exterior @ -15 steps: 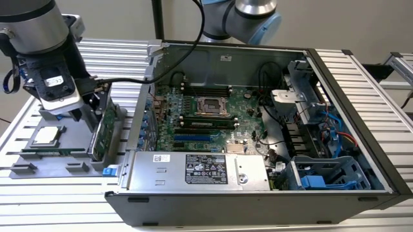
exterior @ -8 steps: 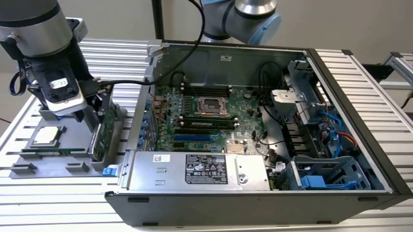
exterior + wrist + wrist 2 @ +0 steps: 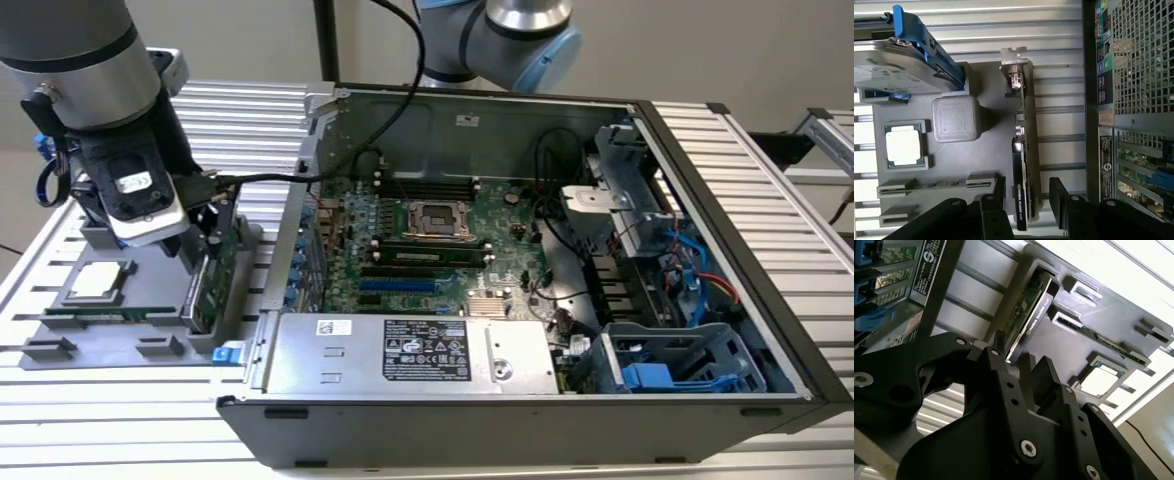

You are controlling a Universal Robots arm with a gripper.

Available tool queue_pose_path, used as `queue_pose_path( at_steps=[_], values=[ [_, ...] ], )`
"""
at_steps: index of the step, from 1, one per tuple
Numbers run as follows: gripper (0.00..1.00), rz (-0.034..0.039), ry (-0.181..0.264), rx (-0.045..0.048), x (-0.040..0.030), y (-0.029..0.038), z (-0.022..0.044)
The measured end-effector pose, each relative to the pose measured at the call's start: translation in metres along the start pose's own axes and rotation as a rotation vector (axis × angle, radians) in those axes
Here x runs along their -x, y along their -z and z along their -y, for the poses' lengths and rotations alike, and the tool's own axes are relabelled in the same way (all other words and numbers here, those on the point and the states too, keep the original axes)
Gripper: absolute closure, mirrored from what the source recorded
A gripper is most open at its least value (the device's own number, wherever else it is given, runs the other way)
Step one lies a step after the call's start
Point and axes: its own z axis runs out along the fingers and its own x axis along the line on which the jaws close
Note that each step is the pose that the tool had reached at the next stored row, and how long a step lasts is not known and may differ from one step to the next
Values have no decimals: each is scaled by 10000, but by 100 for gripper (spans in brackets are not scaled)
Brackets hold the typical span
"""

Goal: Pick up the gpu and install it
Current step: 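Pick up the gpu and move the gpu toward the slot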

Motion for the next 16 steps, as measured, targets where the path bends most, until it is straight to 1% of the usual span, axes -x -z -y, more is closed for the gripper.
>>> queue_pose_path(
  at_steps=[16],
  values=[
    [0, 0, 6, 0, -10, -284, -1]
  ],
)
